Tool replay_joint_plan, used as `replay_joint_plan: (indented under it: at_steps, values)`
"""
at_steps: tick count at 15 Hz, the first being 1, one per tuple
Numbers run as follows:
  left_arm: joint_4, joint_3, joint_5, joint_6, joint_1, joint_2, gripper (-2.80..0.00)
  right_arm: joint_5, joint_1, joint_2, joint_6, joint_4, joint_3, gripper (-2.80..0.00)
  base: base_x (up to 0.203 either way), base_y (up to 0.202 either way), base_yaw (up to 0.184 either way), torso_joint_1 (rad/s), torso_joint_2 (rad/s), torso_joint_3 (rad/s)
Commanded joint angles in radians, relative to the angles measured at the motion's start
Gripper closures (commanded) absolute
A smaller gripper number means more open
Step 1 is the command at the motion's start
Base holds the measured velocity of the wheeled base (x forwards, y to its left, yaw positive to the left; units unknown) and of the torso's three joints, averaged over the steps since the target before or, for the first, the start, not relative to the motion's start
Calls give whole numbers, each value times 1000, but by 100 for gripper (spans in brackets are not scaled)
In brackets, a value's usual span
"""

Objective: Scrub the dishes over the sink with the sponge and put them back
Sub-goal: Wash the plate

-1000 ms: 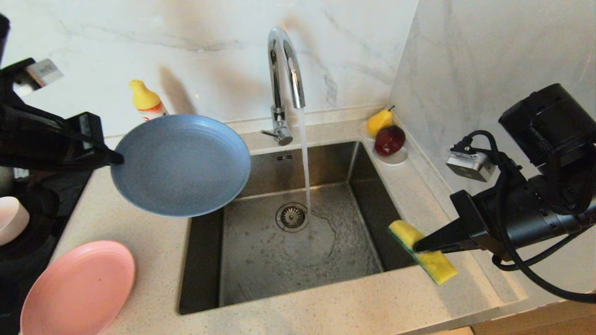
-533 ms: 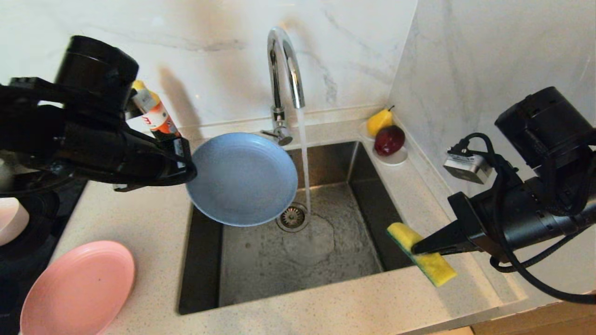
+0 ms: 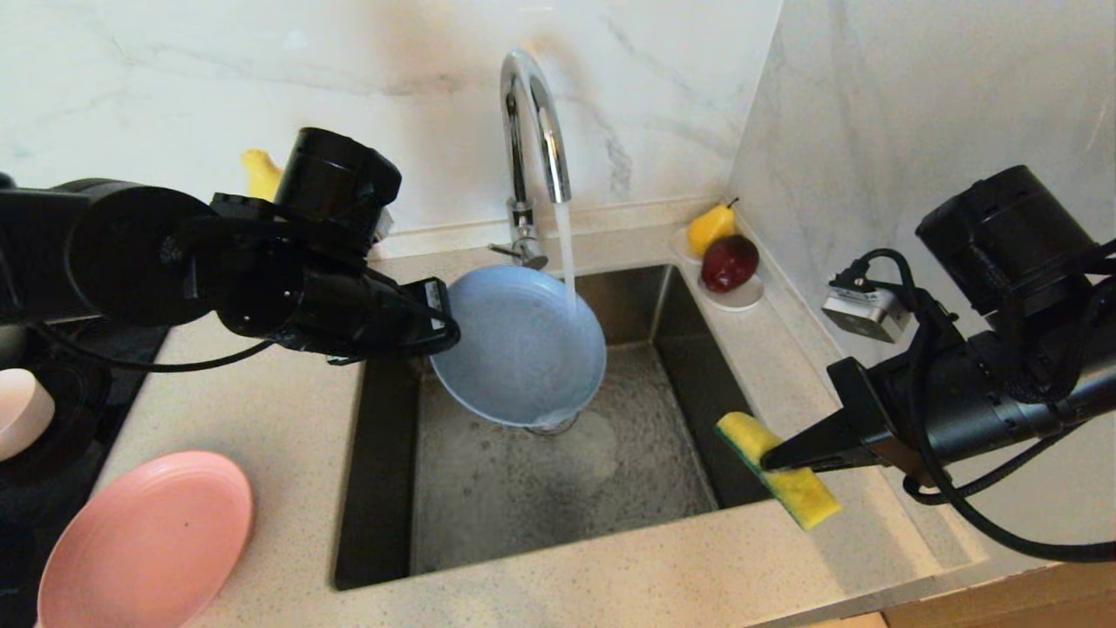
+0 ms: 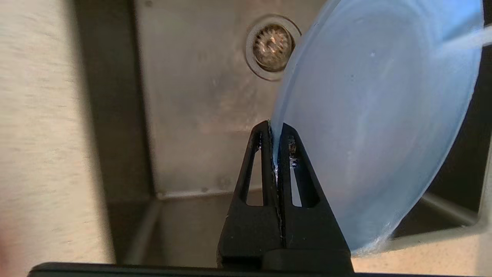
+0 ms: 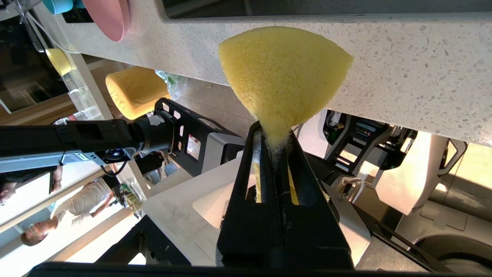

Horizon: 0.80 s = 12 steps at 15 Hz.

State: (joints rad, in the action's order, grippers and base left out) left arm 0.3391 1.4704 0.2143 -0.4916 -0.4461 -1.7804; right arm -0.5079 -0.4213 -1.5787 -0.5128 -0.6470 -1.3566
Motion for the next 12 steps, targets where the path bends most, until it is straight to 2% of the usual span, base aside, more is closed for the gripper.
replay_joint_plan:
  at_steps: [1,5,12]
  values:
    - [1,23,10,-14,-30,-53,0,-3,-1,-4,-1,-2,5,0,0,0,0,0,0,0]
    - [1,82,43,-39,-56,-131,0,-1,1,-4,-1,0,19,0,0,0,0,0,0,0]
    - [-5,89,63,-79,-112,-192,0,-3,15,-17,0,0,20,0,0,0,0,0,0,0]
